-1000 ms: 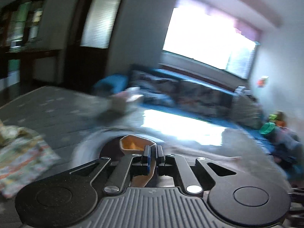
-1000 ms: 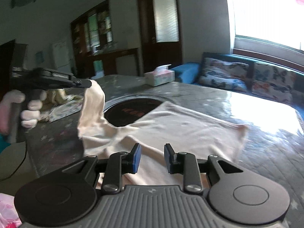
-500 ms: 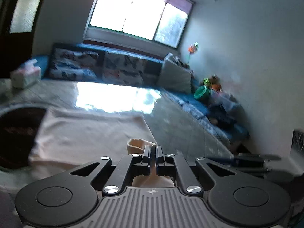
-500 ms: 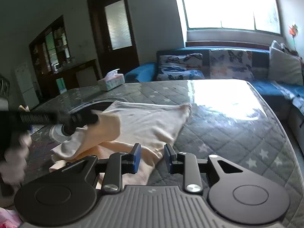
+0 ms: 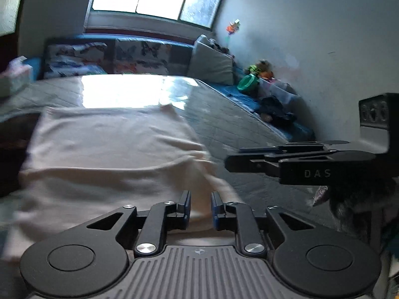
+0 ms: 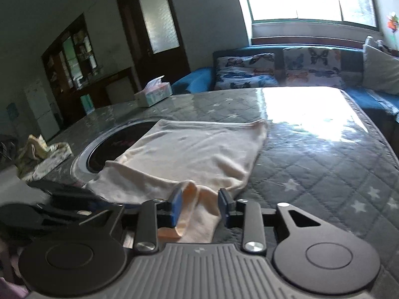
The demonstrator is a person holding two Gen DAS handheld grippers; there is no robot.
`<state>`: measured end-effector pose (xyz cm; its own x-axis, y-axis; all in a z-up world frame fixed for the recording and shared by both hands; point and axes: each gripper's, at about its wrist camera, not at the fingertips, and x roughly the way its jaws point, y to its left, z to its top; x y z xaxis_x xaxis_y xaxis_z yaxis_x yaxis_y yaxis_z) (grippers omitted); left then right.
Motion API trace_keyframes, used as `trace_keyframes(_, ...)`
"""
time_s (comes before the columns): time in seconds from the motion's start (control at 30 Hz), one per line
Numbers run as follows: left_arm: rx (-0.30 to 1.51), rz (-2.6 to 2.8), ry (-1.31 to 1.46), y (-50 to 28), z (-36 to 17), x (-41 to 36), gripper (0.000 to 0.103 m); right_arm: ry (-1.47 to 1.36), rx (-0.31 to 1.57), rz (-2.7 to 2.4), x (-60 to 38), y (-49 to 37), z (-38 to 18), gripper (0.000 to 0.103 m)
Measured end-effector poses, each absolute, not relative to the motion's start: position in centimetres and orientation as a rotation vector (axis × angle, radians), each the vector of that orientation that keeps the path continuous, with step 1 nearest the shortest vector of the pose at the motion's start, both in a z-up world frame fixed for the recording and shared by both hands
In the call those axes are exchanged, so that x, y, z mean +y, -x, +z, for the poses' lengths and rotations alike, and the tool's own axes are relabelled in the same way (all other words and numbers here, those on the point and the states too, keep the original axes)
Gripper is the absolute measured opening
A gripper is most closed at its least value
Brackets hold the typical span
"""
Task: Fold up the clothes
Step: 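Lower the folded edge onto the shirt and open the left gripper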
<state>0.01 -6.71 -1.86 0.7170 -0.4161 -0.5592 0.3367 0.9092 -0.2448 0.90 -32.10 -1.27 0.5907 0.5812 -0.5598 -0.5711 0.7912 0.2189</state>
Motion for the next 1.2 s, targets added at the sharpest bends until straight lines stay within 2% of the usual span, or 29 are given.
trace_keyframes(0.33,0.643,-0.172,0.104,-0.1,-2.0,2.4,0.023,0.053,0.625,0.683,-27.6,-2.7,-1.9,0.032)
trace_keyframes(0.4,0.652,-0.16,0.106,-0.9,-2.0,3.3,0.022,0.065,0.637,0.674,-27.1,-3.2,-2.5,0.03)
trace_keyframes(0.47,0.656,-0.159,0.114,-1.3,-2.1,4.1,0.022,0.091,0.653,0.65,-26.8,-3.5,-3.1,0.019)
trace_keyframes(0.53,0.653,-0.166,0.122,-1.8,-1.8,4.4,0.021,0.109,0.673,0.626,-26.8,-3.8,-3.8,0.017)
trace_keyframes(0.73,0.649,-0.207,0.124,-4.3,-1.9,4.6,0.022,0.102,0.68,0.617,-27.1,-3.9,-3.8,0.016)
trace_keyframes(0.9,0.676,-0.208,0.129,-5.7,-2.9,5.2,0.022,0.135,0.615,0.651,-26.7,-2.7,-2.1,0.016)
trace_keyframes(1.2,0.691,-0.177,0.111,-6.0,-4.0,6.2,0.023,0.237,0.679,0.706,-27.4,-0.2,-3.2,0.016)
